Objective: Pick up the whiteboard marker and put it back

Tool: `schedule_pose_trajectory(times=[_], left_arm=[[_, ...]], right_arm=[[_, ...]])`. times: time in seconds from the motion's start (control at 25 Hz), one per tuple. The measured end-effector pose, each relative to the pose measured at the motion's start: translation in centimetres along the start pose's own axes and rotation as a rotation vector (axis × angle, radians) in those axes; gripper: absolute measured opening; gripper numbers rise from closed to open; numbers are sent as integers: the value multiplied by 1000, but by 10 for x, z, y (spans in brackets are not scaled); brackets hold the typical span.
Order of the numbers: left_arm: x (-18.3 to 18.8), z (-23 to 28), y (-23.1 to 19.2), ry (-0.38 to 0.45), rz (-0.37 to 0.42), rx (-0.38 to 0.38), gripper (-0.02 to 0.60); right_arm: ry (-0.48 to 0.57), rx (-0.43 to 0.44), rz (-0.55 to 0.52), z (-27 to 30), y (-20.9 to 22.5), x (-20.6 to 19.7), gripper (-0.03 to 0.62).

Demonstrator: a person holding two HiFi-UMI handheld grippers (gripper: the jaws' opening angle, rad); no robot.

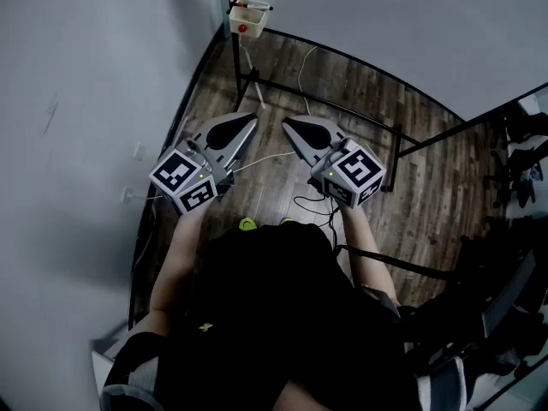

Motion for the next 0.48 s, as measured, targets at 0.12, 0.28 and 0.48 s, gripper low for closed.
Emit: schedule_pose_trajectory(times=[0.12,0.28,0.48], left_arm=[[1,-3,0,3,-4,1,2],[0,-10,-3,4,-14,8,2],[-8,-24,-9,4,-29,6,2]], right_arm=[[-20,10,11,3,-1,0,25],[-45,5,-3,5,-3,0,25],[-71,-13,-34,11,-9,-1,25]])
Point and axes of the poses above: the fingertips, and each gripper's own axes: z forward along the fingers, y to its right, x out of its top, the point moved 7 cm from there along -z, backward along the fingers, and after that the axes turned 14 degrees about -y, right-handed, at the moved point
